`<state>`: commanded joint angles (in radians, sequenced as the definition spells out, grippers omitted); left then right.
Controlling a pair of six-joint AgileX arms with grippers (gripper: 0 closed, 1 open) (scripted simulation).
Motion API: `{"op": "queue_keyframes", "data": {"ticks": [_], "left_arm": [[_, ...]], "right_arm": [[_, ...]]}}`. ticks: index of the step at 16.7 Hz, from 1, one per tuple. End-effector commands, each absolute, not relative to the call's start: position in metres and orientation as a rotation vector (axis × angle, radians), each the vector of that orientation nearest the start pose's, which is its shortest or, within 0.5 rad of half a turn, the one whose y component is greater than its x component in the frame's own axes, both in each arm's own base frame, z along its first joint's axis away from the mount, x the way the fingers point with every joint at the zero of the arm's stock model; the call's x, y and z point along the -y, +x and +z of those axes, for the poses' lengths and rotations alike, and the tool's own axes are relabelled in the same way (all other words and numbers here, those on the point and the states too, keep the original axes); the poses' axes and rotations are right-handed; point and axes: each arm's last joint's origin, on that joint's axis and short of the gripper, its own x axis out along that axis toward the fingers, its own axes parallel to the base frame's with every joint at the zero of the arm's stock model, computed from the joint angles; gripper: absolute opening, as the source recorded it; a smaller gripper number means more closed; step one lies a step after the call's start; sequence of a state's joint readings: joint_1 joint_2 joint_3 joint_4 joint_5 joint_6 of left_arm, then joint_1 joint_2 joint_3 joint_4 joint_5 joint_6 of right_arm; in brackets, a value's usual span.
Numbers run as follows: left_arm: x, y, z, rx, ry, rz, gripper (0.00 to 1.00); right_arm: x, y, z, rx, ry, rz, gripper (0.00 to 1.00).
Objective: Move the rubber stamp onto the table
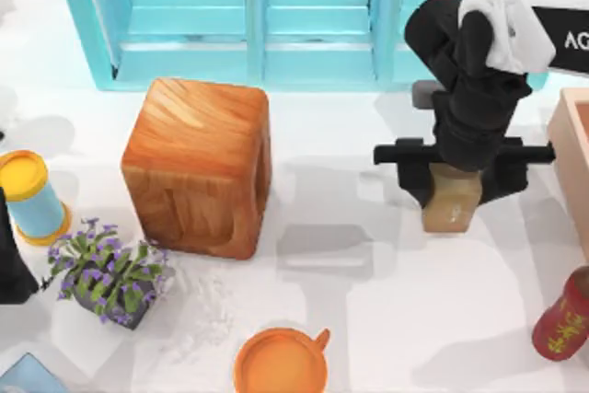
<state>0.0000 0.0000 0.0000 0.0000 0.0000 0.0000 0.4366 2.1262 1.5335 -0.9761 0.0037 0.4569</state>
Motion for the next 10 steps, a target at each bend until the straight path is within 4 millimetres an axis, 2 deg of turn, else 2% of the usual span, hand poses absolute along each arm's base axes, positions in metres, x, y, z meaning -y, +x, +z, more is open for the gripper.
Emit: {"op": "queue_keyframes", "data": {"ticks": [2,10], "left_arm": [[0.0012,0.1057,0.1600,0.000,0.000,0.000,1.00],[0.0012,0.1057,0.1600,0.000,0.000,0.000,1.00]], "right_arm": [[-0.1733,0.3627,0.1379,-1.568,0.009,-0.010,0.00],[-0.1733,0.3627,0.1379,-1.568,0.009,-0.010,0.60]]}}
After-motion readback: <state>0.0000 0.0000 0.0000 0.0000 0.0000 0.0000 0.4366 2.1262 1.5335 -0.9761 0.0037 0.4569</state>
